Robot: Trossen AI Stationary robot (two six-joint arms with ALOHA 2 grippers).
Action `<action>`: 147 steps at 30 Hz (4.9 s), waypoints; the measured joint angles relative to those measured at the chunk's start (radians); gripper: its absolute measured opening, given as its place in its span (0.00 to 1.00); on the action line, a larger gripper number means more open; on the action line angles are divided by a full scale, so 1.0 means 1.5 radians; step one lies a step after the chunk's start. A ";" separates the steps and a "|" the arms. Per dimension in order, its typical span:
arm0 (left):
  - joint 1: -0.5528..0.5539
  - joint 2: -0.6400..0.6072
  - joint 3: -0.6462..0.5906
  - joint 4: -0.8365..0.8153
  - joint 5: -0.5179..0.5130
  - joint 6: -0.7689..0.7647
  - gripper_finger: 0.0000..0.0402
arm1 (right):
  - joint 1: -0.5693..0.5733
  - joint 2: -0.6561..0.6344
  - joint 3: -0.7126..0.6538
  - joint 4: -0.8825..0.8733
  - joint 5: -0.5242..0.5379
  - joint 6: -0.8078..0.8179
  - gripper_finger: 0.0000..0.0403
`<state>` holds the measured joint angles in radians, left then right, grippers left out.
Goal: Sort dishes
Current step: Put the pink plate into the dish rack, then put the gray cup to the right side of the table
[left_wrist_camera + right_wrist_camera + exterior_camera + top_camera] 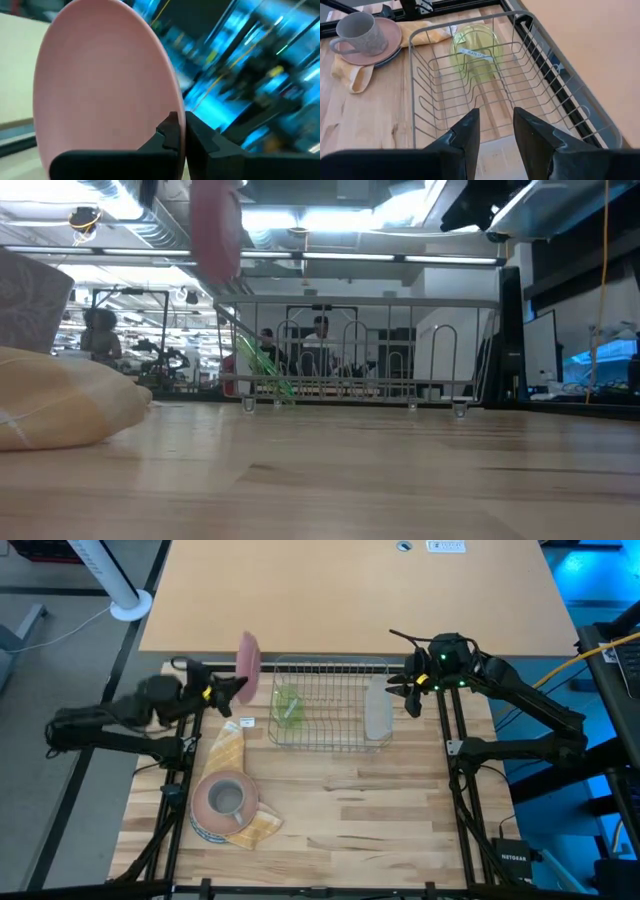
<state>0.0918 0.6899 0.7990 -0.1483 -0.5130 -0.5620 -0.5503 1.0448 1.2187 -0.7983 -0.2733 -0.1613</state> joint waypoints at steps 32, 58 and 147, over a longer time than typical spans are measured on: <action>0.000 0.345 -0.350 0.833 0.043 -0.235 0.00 | 0.198 0.153 -0.261 0.620 0.024 0.139 0.30; 0.048 0.363 -0.349 0.767 -0.024 -0.213 0.16 | 0.248 0.178 -0.261 0.616 0.014 0.139 0.30; 0.085 -0.162 -0.350 0.264 0.342 -0.118 0.49 | 0.249 0.178 -0.261 0.563 0.000 0.141 0.30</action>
<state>0.2192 0.4473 0.2745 0.2475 0.0004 -0.7385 -0.1761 1.3117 0.8276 0.0462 -0.2728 0.0505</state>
